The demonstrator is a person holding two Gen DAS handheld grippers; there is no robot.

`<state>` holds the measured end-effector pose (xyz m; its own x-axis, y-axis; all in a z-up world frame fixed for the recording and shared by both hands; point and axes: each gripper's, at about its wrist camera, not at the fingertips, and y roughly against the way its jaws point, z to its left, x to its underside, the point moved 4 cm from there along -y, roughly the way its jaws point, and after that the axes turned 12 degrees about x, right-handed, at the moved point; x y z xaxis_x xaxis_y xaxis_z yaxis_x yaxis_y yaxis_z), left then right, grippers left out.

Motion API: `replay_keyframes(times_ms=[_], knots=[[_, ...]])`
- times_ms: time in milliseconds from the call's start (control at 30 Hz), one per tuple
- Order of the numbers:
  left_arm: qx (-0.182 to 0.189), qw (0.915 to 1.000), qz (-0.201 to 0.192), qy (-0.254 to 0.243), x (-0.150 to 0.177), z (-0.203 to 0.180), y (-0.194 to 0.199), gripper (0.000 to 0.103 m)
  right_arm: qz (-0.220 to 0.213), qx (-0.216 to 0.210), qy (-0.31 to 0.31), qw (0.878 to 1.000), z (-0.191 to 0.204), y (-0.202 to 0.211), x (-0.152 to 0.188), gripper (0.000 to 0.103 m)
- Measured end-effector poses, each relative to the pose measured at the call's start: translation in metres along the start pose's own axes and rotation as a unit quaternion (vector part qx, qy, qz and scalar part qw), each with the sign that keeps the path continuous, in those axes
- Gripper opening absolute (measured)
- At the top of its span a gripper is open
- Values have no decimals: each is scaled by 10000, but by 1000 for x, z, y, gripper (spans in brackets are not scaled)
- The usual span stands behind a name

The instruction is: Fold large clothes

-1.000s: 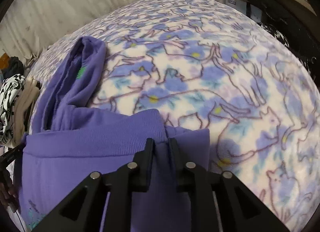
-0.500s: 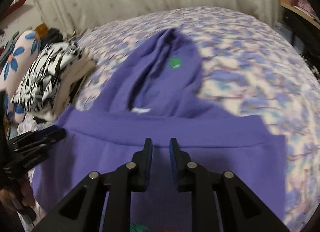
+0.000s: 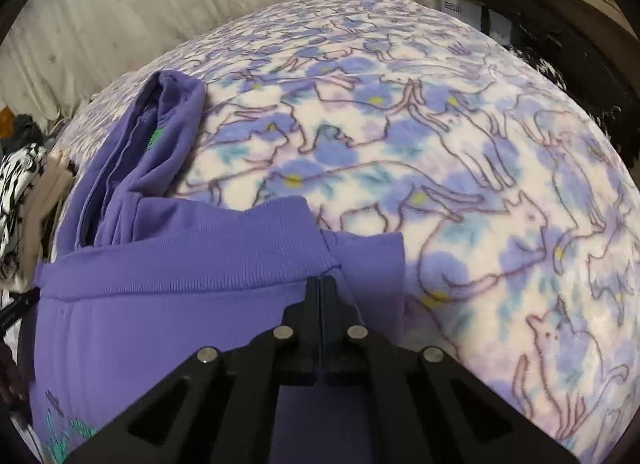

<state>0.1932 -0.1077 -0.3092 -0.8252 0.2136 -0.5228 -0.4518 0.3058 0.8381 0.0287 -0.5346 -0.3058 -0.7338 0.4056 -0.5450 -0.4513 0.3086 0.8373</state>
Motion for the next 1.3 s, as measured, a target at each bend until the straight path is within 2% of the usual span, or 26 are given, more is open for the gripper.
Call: replay_keyframes(times_ms=[133,300,400,500,567,667,733,833,900,967,1033,1167,1300], knots=[[-134,9998,18,-113,0,-9,5,34,5,96,-38,9999,9,8,-3,3],[-29,9999,-70,-140,3,-23,37,36,-39,-295,-163,9994,25,46,6,9],[78,9998,-155,-131,21,-40,66,42,-46,-606,2,9982,44,72,26,16],[232,9996,-163,-43,48,-53,88,43,44,-914,88,9958,61,93,55,24],[174,9998,-130,27,69,-57,95,43,127,-981,171,9950,68,102,77,25],[27,9999,10,161,99,-52,97,43,298,-871,166,9956,64,104,105,25],[-290,9991,170,251,121,-40,95,43,420,-709,92,9966,53,101,119,25],[-494,9976,112,466,141,-18,101,43,448,-374,-24,9983,22,99,135,25],[-480,9973,107,548,148,-8,105,43,404,-51,-25,9992,2,99,141,25],[-398,9975,112,565,152,-6,106,43,381,153,-36,9992,-13,99,143,25],[-501,9977,143,426,153,-10,107,43,405,264,-120,9988,-21,100,146,25],[-559,9970,254,461,150,-14,107,43,485,384,-194,9979,-22,105,146,25],[-404,9956,465,704,142,-13,113,43,697,279,-451,9962,-21,114,143,25]])
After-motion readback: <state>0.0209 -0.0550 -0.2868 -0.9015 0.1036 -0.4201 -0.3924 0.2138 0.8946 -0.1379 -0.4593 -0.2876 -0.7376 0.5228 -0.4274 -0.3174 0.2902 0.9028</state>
